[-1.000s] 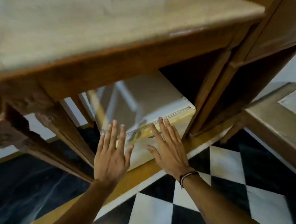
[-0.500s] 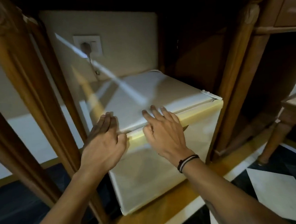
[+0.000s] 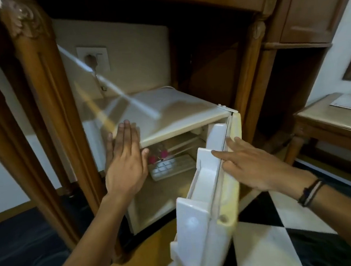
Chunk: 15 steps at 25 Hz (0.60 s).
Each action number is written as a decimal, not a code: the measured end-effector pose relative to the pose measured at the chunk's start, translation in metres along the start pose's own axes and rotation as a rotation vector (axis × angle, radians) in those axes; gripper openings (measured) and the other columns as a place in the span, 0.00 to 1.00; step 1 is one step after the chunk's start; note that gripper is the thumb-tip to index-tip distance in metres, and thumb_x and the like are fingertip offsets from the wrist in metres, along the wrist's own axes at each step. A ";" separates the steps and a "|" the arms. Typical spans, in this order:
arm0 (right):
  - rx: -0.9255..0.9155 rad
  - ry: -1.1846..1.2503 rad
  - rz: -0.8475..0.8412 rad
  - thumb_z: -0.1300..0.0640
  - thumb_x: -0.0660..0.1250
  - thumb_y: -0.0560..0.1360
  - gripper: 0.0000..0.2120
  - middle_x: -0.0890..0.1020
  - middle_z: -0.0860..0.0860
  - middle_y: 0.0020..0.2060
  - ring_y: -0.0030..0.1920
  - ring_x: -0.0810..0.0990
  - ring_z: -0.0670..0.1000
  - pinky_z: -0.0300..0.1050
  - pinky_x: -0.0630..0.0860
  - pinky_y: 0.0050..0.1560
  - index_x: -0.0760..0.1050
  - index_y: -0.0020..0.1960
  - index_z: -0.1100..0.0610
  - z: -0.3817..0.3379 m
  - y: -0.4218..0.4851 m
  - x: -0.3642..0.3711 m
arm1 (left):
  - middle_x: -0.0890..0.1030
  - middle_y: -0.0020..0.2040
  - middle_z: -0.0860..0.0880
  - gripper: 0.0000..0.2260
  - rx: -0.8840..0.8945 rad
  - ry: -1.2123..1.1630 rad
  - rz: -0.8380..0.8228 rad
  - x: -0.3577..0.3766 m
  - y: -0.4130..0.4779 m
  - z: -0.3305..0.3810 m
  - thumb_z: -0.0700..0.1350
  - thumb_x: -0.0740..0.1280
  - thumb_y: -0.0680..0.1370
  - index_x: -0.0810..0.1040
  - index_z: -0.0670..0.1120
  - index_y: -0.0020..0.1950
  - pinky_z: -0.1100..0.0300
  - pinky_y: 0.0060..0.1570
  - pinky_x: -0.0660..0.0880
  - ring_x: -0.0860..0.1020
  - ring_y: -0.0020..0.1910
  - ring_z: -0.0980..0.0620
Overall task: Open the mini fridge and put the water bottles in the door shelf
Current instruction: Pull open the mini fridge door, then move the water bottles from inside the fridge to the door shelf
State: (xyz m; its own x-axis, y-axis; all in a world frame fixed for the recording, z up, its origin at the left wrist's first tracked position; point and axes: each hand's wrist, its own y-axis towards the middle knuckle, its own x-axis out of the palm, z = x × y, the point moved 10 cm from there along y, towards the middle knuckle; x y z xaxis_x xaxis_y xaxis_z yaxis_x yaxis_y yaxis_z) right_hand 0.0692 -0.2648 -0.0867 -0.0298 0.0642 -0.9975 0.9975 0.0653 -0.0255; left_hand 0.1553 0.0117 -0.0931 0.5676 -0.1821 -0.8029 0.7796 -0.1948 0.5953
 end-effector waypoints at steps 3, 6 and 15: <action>0.144 -0.042 -0.037 0.44 0.49 0.82 0.25 0.61 0.55 0.80 0.82 0.54 0.56 0.58 0.63 0.76 0.65 0.78 0.40 0.037 -0.022 -0.013 | 0.51 0.91 0.37 0.32 -0.004 0.004 0.087 0.001 0.000 0.001 0.55 0.48 0.90 0.53 0.37 0.90 0.54 0.83 0.22 0.45 0.91 0.43; 0.215 -0.145 0.008 0.51 0.56 0.79 0.20 0.74 0.56 0.65 0.68 0.71 0.60 0.57 0.77 0.61 0.77 0.67 0.48 0.060 -0.033 -0.023 | 0.53 0.90 0.36 0.31 -0.013 -0.042 0.131 0.004 -0.004 -0.001 0.54 0.48 0.91 0.54 0.36 0.89 0.57 0.84 0.24 0.45 0.91 0.43; 0.325 -0.439 0.174 0.58 0.61 0.81 0.28 0.57 0.60 0.80 0.80 0.55 0.65 0.69 0.61 0.75 0.62 0.80 0.50 0.112 -0.059 -0.008 | 0.65 0.86 0.33 0.29 0.010 -0.102 0.210 0.003 0.000 -0.004 0.53 0.48 0.90 0.63 0.35 0.85 0.37 0.86 0.55 0.62 0.86 0.34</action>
State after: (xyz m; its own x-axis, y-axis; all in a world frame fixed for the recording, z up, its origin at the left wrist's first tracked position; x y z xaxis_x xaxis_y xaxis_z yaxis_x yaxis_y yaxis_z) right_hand 0.0181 -0.3807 -0.0849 0.0968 -0.3778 -0.9208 0.9557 -0.2231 0.1921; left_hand 0.1582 0.0154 -0.0957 0.6870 -0.3156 -0.6545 0.6442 -0.1520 0.7496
